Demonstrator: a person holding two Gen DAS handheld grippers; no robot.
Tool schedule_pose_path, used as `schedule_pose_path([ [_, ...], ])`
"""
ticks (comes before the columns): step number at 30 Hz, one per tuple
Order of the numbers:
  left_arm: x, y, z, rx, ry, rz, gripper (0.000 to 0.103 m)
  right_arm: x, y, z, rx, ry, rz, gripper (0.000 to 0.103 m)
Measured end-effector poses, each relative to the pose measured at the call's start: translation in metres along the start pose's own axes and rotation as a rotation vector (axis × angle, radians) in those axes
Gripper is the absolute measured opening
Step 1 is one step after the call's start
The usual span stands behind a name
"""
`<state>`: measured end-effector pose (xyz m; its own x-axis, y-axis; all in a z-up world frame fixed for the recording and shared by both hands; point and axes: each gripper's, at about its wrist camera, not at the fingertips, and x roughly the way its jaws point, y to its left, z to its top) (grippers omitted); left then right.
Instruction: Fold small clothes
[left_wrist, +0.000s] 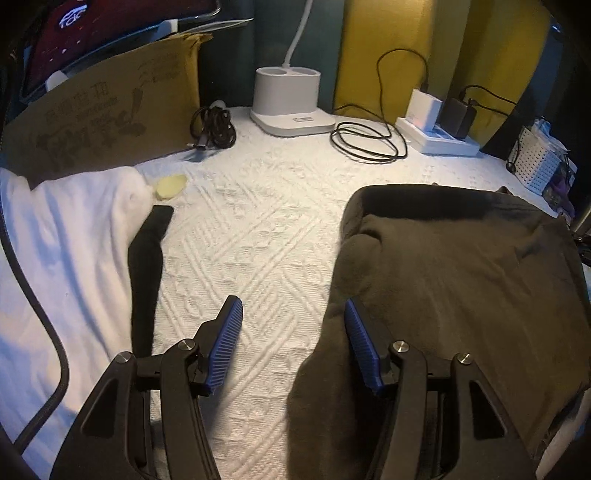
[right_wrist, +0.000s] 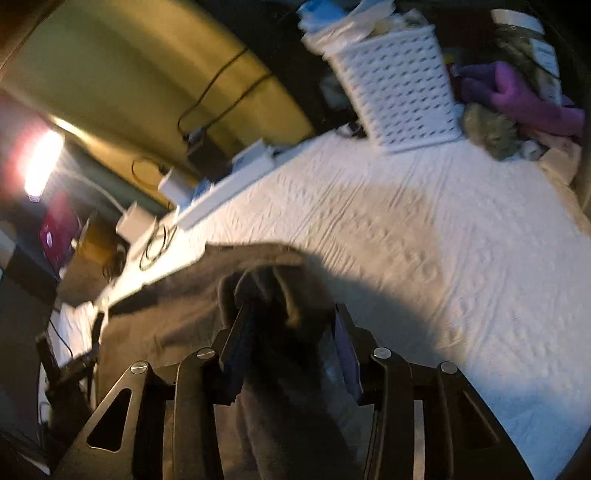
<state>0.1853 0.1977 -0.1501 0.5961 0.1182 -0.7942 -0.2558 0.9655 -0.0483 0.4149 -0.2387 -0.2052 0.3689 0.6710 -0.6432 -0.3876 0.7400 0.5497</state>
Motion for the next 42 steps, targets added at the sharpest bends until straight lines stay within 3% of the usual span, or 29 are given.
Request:
schedule_pose_path([
  [1, 0.000, -0.002, 0.000, 0.010, 0.000, -0.001, 0.057, 0.000, 0.001, 0.001, -0.013, -0.003, -0.009, 0.014],
  [2, -0.002, -0.005, -0.001, 0.024, -0.003, -0.006, 0.056, -0.001, 0.003, 0.002, -0.032, -0.014, -0.025, 0.011],
  [4, -0.005, -0.010, -0.002, 0.049, -0.010, -0.035, 0.035, -0.012, 0.012, 0.010, -0.093, -0.067, -0.063, 0.008],
  [5, -0.006, -0.012, -0.003, 0.054, -0.007, -0.047, 0.031, -0.019, 0.017, 0.015, -0.132, -0.089, -0.091, 0.008],
  [11, -0.013, -0.016, -0.008, 0.021, 0.003, -0.122, 0.030, -0.037, 0.049, 0.039, -0.432, -0.187, -0.357, 0.007],
  [13, -0.013, -0.014, -0.010, -0.010, 0.019, -0.159, 0.030, -0.015, 0.046, 0.039, -0.535, -0.152, -0.478, 0.007],
  [15, -0.013, -0.008, -0.010, -0.045, 0.031, -0.177, 0.030, 0.006, 0.032, 0.036, -0.541, -0.088, -0.525, 0.007],
  [17, -0.017, 0.000, -0.008, -0.082, 0.028, -0.154, 0.030, 0.020, 0.018, 0.030, -0.525, -0.044, -0.543, 0.007],
  [21, -0.019, 0.023, 0.003, -0.121, -0.003, -0.065, 0.030, 0.014, 0.008, 0.023, -0.503, -0.072, -0.552, 0.014],
  [24, -0.006, 0.032, 0.015, -0.128, -0.003, -0.005, 0.030, 0.001, 0.008, 0.023, -0.471, -0.099, -0.552, 0.044],
  [25, -0.001, 0.029, 0.018, -0.121, 0.005, -0.007, 0.030, -0.001, 0.009, 0.023, -0.463, -0.110, -0.548, 0.068],
  [26, 0.003, 0.026, 0.019, -0.111, 0.015, -0.015, 0.030, -0.008, 0.011, 0.021, -0.454, -0.126, -0.536, 0.075],
  [30, 0.012, -0.006, 0.016, -0.042, 0.051, -0.057, 0.030, -0.024, 0.020, 0.012, -0.447, -0.137, -0.512, 0.075],
  [35, 0.000, -0.038, 0.003, -0.006, 0.039, -0.066, 0.032, -0.033, 0.026, -0.006, -0.431, -0.124, -0.481, 0.075],
  [39, -0.006, -0.047, -0.003, -0.015, 0.031, -0.068, 0.053, -0.034, 0.029, -0.021, -0.413, -0.111, -0.451, 0.075],
  [42, -0.011, -0.054, -0.007, -0.028, 0.026, -0.115, 0.054, -0.032, 0.028, -0.031, -0.399, -0.100, -0.443, 0.075],
])
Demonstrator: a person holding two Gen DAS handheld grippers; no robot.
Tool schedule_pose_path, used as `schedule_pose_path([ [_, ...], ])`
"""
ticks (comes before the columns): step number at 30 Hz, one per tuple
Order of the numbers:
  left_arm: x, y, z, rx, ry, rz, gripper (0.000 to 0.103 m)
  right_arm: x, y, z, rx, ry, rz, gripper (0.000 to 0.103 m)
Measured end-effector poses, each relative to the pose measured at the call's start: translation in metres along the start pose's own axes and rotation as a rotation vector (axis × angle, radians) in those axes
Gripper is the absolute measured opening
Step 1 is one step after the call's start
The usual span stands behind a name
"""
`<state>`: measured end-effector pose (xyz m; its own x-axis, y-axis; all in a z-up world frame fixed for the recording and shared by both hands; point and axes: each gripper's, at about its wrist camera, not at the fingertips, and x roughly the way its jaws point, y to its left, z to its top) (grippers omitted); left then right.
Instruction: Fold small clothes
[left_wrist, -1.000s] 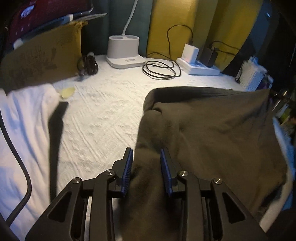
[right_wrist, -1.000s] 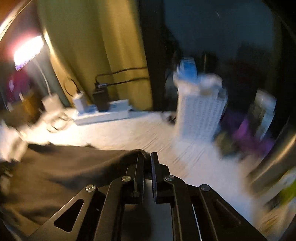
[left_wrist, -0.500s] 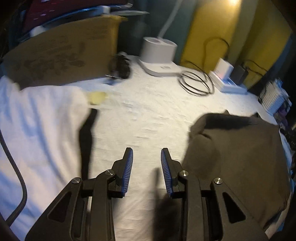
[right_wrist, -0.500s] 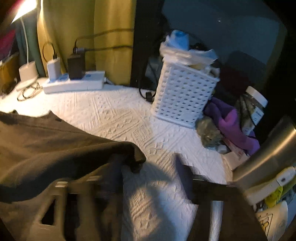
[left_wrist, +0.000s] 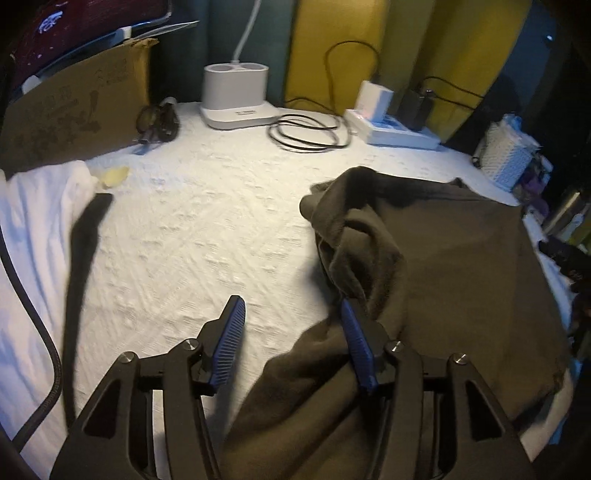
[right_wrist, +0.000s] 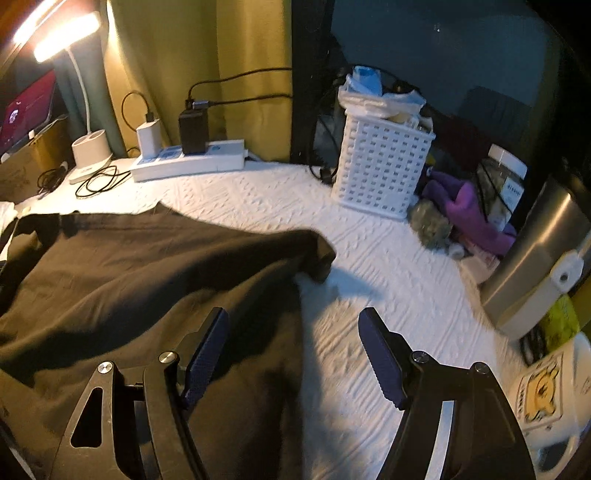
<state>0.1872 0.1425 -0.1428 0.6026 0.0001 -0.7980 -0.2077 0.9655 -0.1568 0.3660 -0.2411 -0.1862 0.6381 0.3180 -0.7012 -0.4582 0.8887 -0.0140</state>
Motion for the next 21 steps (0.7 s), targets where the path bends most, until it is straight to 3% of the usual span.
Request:
schedule_pose_path([
  [6, -0.002, -0.026, -0.006, 0.023, 0.048, -0.110, 0.054, 0.005, 0.000, -0.016, 0.043, 0.025, 0.007, 0.075],
  [9, 0.003, -0.039, -0.016, 0.085, 0.079, -0.088, 0.054, 0.007, -0.001, -0.019, 0.058, 0.036, 0.008, 0.075],
  [12, 0.001, -0.043, -0.018, 0.105, 0.061, -0.062, 0.053, 0.006, -0.002, -0.020, 0.062, 0.032, 0.010, 0.075],
  [16, -0.016, -0.042, -0.014, 0.125, -0.004, -0.036, 0.018, 0.006, -0.002, -0.021, 0.059, 0.037, 0.015, 0.075],
  [21, -0.042, -0.023, -0.004, 0.099, -0.133, 0.071, 0.007, 0.007, -0.004, -0.021, 0.066, 0.047, 0.011, 0.075],
])
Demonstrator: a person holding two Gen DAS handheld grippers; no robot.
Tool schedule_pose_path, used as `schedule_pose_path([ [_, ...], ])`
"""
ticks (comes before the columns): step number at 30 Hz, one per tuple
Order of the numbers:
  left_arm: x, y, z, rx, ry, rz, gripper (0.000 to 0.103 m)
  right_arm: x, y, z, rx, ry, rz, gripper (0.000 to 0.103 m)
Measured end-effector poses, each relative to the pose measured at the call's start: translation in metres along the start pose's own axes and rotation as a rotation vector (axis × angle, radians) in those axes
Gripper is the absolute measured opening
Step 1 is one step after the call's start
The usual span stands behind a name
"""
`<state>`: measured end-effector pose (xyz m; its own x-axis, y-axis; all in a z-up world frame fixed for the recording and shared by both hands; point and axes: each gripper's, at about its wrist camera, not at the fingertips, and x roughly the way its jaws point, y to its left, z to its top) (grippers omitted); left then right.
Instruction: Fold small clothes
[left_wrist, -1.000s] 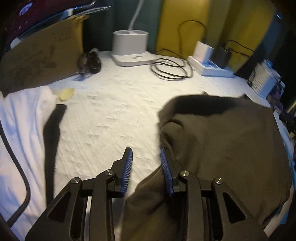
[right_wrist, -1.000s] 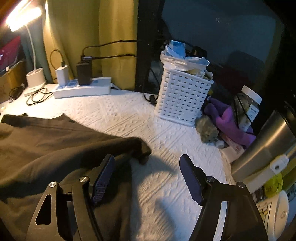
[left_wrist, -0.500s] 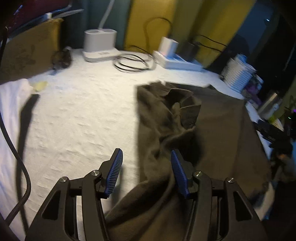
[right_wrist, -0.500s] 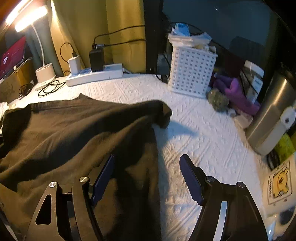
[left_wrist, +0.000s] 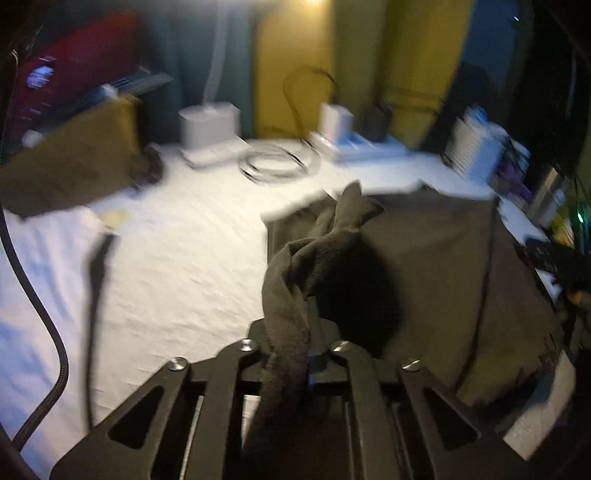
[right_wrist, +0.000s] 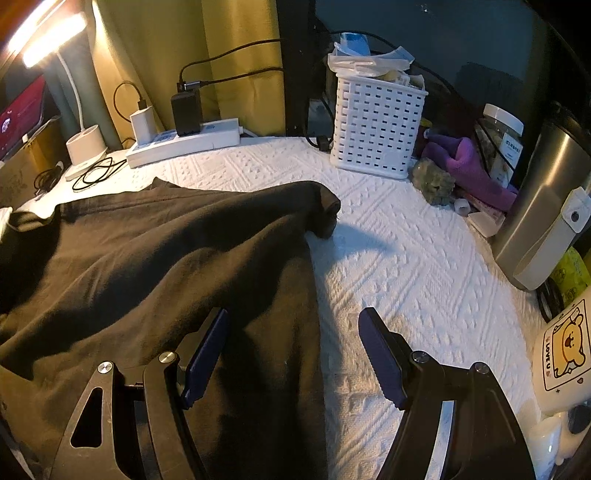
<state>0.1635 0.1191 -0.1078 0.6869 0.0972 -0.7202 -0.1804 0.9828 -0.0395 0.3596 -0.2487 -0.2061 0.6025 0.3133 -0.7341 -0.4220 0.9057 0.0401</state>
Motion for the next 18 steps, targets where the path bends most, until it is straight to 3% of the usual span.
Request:
schedule_pose_path([
  [4, -0.005, 0.030, 0.002, -0.038, -0.105, 0.182, 0.007, 0.002, 0.002, 0.000, -0.006, 0.013, -0.008, 0.075],
  [6, 0.010, 0.049, -0.001, -0.053, -0.079, 0.227, 0.007, 0.004, 0.002, 0.001, -0.009, 0.022, -0.009, 0.075],
  [9, 0.026, 0.080, -0.006, -0.144, -0.020, 0.179, 0.009, 0.005, 0.001, 0.000, -0.003, 0.026, -0.003, 0.075],
  [11, 0.032, 0.092, -0.004, -0.167, 0.008, 0.192, 0.023, 0.006, -0.001, 0.000, 0.005, 0.031, 0.000, 0.075],
  [12, 0.033, 0.097, -0.002, -0.181, 0.014, 0.177, 0.034, 0.006, -0.001, 0.000, 0.007, 0.035, 0.001, 0.075],
  [15, 0.033, 0.100, 0.005, -0.181, 0.022, 0.105, 0.050, 0.007, 0.000, 0.000, 0.004, 0.039, -0.003, 0.075],
  [18, 0.046, 0.094, 0.013, -0.155, 0.068, 0.062, 0.051, 0.007, -0.001, 0.001, 0.003, 0.039, -0.002, 0.075],
])
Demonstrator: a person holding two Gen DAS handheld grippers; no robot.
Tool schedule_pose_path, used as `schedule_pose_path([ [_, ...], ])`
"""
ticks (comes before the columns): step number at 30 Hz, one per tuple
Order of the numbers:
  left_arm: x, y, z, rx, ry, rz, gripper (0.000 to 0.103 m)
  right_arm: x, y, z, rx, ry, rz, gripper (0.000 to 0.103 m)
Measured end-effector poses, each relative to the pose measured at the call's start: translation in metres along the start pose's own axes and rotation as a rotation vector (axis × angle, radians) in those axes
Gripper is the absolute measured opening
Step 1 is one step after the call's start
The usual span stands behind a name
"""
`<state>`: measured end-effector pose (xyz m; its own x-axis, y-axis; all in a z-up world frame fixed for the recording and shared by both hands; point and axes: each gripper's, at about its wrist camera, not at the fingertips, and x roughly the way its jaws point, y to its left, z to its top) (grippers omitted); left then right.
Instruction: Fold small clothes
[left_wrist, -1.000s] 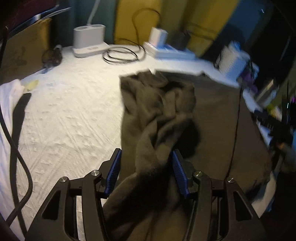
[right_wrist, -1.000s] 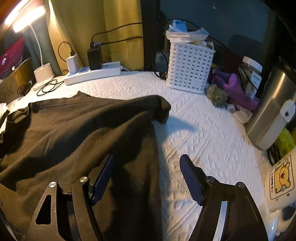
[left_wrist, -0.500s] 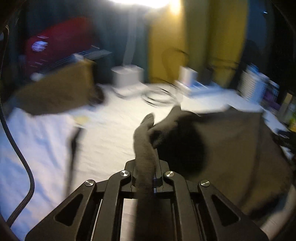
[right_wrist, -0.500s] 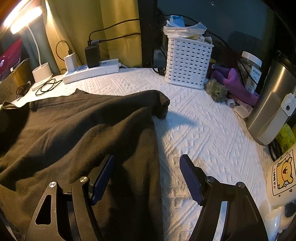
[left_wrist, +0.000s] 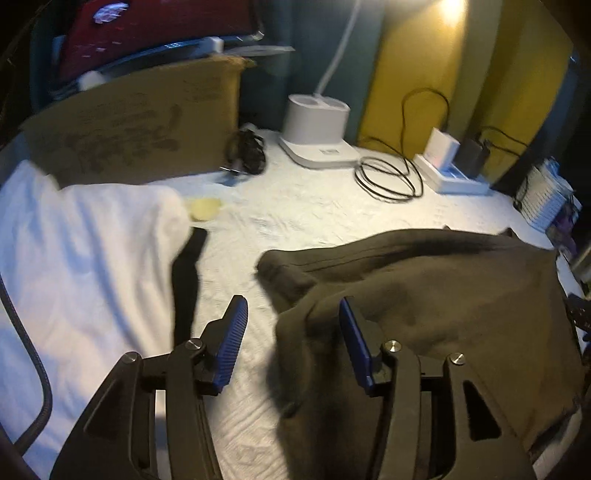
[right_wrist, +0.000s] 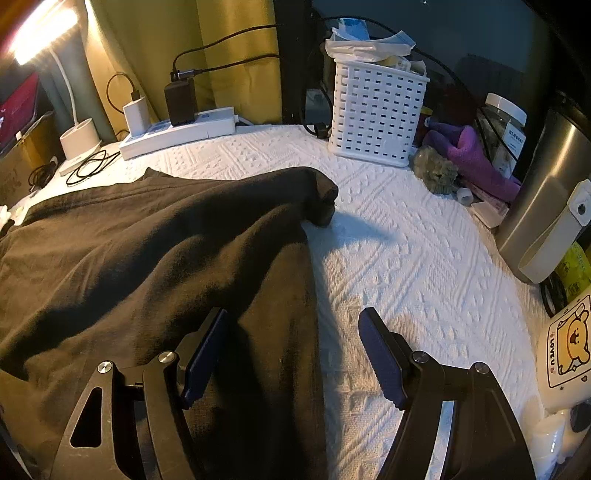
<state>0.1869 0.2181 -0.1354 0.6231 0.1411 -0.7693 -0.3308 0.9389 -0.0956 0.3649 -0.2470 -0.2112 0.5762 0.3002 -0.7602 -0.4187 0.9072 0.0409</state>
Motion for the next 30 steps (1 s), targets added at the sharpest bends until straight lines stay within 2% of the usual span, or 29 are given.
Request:
schedule_pose_path([
  [2, 0.009, -0.001, 0.004, -0.004, 0.038, -0.021, 0.051, -0.001, 0.000, 0.000, 0.001, -0.005, 0.001, 0.075],
  [5, 0.020, 0.000, 0.010, -0.016, 0.052, -0.033, 0.051, -0.005, -0.003, 0.002, 0.010, -0.020, 0.020, 0.075],
  [6, 0.024, 0.000, 0.013, -0.011, 0.051, -0.031, 0.044, -0.006, -0.004, 0.003, 0.014, -0.023, 0.029, 0.075],
  [7, 0.028, -0.002, 0.016, 0.005, 0.050, -0.029, 0.023, -0.007, -0.005, 0.004, 0.016, -0.028, 0.037, 0.075],
  [8, 0.030, -0.002, 0.017, 0.020, 0.052, -0.013, 0.015, -0.009, -0.006, 0.006, 0.017, -0.032, 0.041, 0.075],
  [10, 0.031, -0.001, 0.022, 0.050, 0.033, 0.024, 0.007, -0.012, -0.007, 0.014, 0.014, -0.049, 0.044, 0.075],
  [16, 0.040, 0.000, 0.032, 0.121, 0.001, 0.106, 0.005, -0.004, -0.015, 0.044, 0.022, -0.081, 0.097, 0.075],
  [20, 0.042, -0.001, 0.033, 0.139, -0.013, 0.125, 0.005, 0.023, -0.025, 0.061, 0.087, -0.049, 0.202, 0.074],
  [21, 0.043, -0.001, 0.032, 0.140, -0.014, 0.130, 0.005, 0.036, -0.029, 0.064, 0.117, -0.019, 0.223, 0.072],
  [23, 0.044, -0.001, 0.031, 0.135, -0.013, 0.137, 0.005, 0.052, -0.034, 0.067, 0.156, 0.020, 0.227, 0.055],
  [25, 0.043, -0.002, 0.029, 0.134, -0.019, 0.143, 0.005, 0.052, -0.036, 0.068, 0.172, 0.007, 0.229, 0.047],
  [26, 0.043, -0.002, 0.027, 0.131, -0.020, 0.146, 0.005, 0.051, -0.035, 0.068, 0.170, 0.006, 0.236, 0.034],
  [27, 0.043, -0.001, 0.026, 0.125, -0.021, 0.145, 0.005, 0.052, -0.033, 0.066, 0.162, 0.017, 0.252, 0.031],
  [28, 0.043, -0.001, 0.025, 0.120, -0.022, 0.144, 0.005, 0.050, -0.030, 0.065, 0.142, 0.008, 0.245, 0.023],
  [29, 0.042, -0.001, 0.025, 0.114, -0.025, 0.143, 0.005, 0.050, -0.026, 0.063, 0.111, 0.024, 0.238, 0.009],
  [30, 0.040, -0.001, 0.025, 0.107, -0.029, 0.141, 0.005, 0.046, -0.023, 0.061, 0.089, 0.016, 0.217, 0.009],
])
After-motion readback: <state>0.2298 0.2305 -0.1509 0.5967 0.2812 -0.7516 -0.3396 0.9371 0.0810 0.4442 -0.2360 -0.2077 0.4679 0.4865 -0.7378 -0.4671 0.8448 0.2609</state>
